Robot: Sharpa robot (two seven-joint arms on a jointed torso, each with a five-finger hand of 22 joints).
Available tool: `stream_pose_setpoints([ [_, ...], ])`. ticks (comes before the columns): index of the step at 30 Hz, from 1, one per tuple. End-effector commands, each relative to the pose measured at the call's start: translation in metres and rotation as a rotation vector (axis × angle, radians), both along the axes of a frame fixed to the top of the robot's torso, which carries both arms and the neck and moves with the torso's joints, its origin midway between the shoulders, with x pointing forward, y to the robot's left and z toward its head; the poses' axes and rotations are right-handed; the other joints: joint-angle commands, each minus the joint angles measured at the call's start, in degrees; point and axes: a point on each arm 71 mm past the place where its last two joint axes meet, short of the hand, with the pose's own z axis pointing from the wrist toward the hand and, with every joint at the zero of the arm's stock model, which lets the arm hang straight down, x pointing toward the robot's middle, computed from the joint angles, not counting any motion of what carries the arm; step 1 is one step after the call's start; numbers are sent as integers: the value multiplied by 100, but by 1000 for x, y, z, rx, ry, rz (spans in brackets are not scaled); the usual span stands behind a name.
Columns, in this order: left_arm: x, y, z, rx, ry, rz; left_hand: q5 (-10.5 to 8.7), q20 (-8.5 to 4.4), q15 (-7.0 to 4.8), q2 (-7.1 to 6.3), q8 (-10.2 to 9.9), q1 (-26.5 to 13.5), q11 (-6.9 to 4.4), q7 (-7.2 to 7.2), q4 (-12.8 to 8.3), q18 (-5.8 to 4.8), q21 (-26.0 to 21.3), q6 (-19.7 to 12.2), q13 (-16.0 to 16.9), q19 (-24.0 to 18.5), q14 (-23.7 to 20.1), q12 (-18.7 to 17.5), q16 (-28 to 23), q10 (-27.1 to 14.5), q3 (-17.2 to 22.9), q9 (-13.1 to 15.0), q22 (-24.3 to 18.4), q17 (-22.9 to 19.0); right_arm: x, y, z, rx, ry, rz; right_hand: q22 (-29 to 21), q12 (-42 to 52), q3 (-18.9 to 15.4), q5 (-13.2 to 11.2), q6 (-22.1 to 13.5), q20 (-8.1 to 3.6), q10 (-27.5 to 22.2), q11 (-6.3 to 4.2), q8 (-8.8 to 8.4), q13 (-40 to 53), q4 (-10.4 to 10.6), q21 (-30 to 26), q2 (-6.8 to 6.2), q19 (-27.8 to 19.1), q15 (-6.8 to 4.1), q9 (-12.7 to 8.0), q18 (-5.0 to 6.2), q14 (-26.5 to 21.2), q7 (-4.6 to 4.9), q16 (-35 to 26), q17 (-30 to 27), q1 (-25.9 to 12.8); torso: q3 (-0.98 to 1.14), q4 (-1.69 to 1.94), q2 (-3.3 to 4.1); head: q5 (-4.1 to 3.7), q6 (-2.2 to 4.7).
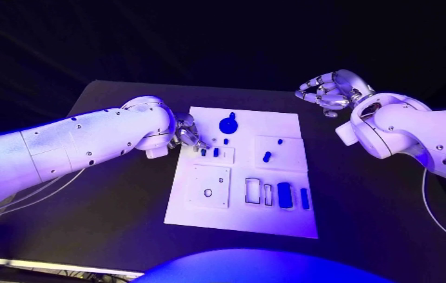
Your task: Assemble the parts on the task board
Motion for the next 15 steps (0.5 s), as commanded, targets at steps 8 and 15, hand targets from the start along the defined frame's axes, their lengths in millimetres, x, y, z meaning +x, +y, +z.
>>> stream_pose_setpoints([
  [8, 0, 4, 7, -138, -31, 107, -248, 33, 31, 144, -25, -173, 71, 58, 10, -79, -111, -178, -622, -87, 540, -418, -51, -370, -455, -20, -174, 1324, 0, 0, 0, -1, -8, 8, -3, 28, -11, -51, 20, 11, 18, -22, 21, -11, 11, -32, -11, 12, -46, -8, 35, 243, -14, -23, -2, -75, 2, 3, -11, 21, 34],
  [15, 4, 5, 20, -373, -153, 178, -420, 303, 335, 565, -151, 193, 426, 438, 7, 283, -1261, -1099, -1947, -1367, -104, -1248, -849, -1705, -1564, -40, -2023, -105, 1, -2, 0, -3, -9, -6, -13, 26, -4, -39, 18, 11, 15, -23, 21, -16, 7, -53, 2, 3, -46, -10, 39, 240, -14, -30, -13, -71, -1, 0, 1, 10, 60],
])
